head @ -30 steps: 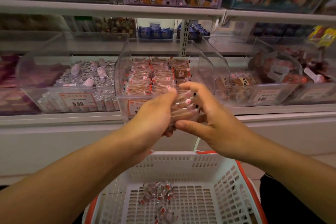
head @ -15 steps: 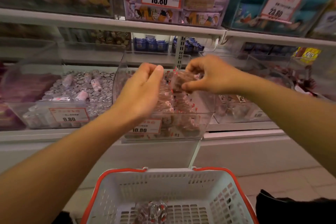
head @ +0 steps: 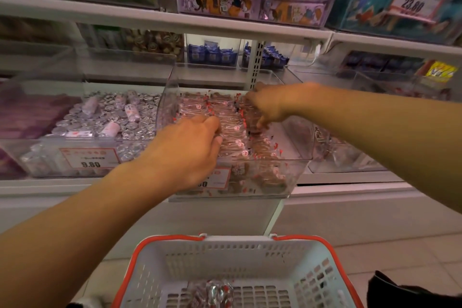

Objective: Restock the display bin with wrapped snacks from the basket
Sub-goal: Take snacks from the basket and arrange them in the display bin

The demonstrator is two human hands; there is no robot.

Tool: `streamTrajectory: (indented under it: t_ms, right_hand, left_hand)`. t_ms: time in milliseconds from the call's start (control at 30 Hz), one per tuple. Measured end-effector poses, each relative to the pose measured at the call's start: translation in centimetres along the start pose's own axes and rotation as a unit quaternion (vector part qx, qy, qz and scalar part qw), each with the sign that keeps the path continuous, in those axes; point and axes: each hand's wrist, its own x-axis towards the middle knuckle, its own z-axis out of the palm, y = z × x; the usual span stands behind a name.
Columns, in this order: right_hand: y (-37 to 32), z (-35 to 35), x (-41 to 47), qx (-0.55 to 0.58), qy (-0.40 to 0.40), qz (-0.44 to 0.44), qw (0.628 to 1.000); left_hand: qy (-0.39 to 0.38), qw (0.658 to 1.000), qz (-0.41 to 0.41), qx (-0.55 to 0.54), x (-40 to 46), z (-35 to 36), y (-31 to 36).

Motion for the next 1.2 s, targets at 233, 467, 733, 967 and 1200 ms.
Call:
streamTrajectory:
  t_ms: [233,467,733,967,1200]
  right_hand:
    - [-0.8,2.6,0.0,-0.113,-0.077,0.04,0.99]
    - [-2.6,-1.3,-6.0,0.014,0.111,0.028,0.993]
    - [-15.3,14.6,-15.5,0.4,0.545,0.065,0.734]
    - [-23.6,35.4,-15.4,0.419,-0.307,0.05,0.853]
    - [-27.0,40.6,-12.7,0.536,-0.277,0.214,0.768]
  left_hand:
    - [0.003,1.0,0.013,0.016,-0.3,0.2,0.1]
    - [0.14,0.987,0.076,-0.003,-1.2,-1.3,0.6]
    - [-0.022,0.979,0.199,0.032,-7.3,6.0,0.5]
    - [-0.403,0.89,-0.213,-0.027,-16.9,23.9,-2.8]
    - [-0.302,0.815,-0.455,-0.19,-19.6,35.0,-3.9]
